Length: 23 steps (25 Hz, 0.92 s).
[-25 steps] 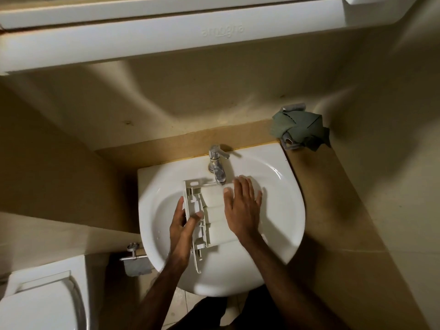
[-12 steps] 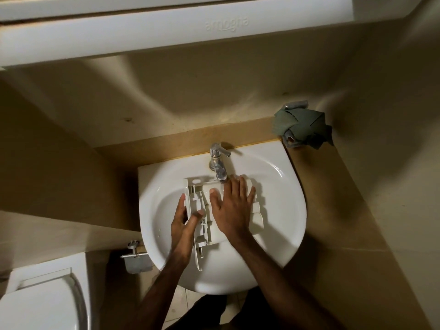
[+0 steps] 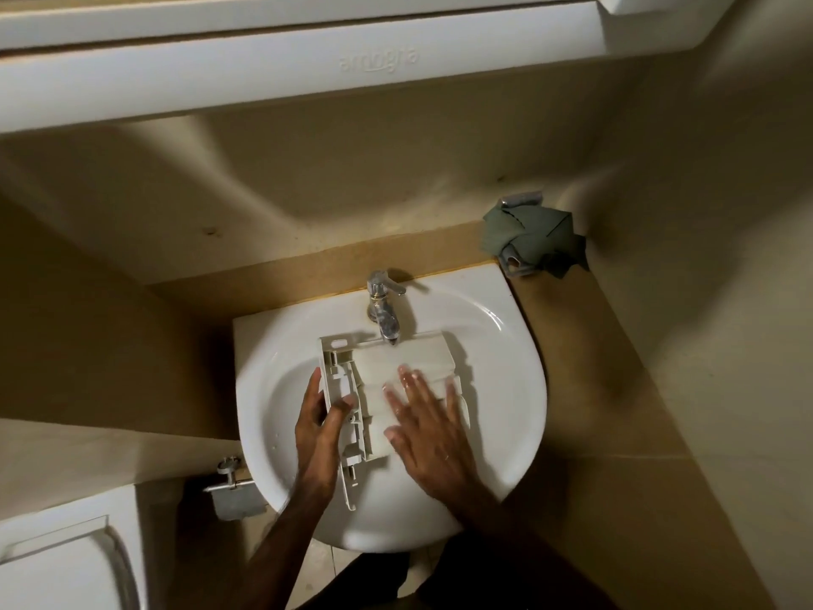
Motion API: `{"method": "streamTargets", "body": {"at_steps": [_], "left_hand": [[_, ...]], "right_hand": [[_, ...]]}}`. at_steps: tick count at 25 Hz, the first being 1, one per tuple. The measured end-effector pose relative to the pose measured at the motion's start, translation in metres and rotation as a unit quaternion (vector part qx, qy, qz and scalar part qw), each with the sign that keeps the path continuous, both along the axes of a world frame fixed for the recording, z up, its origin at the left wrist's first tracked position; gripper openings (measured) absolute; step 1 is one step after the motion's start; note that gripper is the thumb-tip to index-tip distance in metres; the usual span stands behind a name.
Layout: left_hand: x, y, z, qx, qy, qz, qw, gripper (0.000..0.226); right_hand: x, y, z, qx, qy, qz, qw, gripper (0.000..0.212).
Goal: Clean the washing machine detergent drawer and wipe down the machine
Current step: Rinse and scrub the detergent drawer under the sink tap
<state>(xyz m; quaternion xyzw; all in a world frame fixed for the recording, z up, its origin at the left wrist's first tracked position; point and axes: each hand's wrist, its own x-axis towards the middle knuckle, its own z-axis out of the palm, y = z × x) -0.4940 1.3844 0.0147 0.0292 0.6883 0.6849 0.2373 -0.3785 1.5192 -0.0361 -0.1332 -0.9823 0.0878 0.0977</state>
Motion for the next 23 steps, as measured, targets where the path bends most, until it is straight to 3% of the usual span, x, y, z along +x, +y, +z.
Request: {"method": "streamTargets", "body": {"at_steps": [3, 6, 9, 11, 14, 16, 20, 23], "left_hand": [[0.002, 0.003, -0.001, -0.003, -0.004, 0.009, 1.000, 0.051], [-0.002, 0.002, -0.002, -0.007, -0.010, 0.009, 1.000, 0.051], [-0.008, -0.001, -0.002, -0.016, -0.003, 0.006, 1.000, 0.054], [-0.009, -0.002, -0.001, -0.024, 0.000, -0.006, 1.000, 0.055], [-0.006, 0.001, 0.000, -0.019, -0.001, -0.018, 1.000, 0.053], [-0.005, 0.003, 0.002, -0.020, 0.005, -0.025, 0.999, 0.052], [-0.009, -0.003, 0.001, -0.009, 0.010, -0.032, 0.999, 0.052], [-0.006, -0.003, -0.001, 0.001, 0.011, -0.021, 1.000, 0.048]], "right_hand": [[-0.025, 0.037, 0.000, -0.040, 0.001, -0.193, 0.980, 0.067], [-0.033, 0.009, 0.000, -0.094, 0.027, -0.273, 0.957, 0.066], [0.004, -0.036, -0.002, -0.083, 0.060, -0.193, 0.976, 0.057], [0.009, -0.012, 0.001, -0.076, 0.064, -0.160, 0.982, 0.043], [-0.005, 0.024, 0.014, -0.089, 0.022, -0.250, 0.964, 0.032], [-0.016, -0.002, 0.018, -0.092, 0.004, -0.250, 0.964, 0.043], [-0.002, -0.052, 0.007, -0.025, -0.032, -0.021, 0.999, 0.062], [0.015, -0.014, 0.005, -0.016, -0.043, -0.041, 0.998, 0.065]]}}
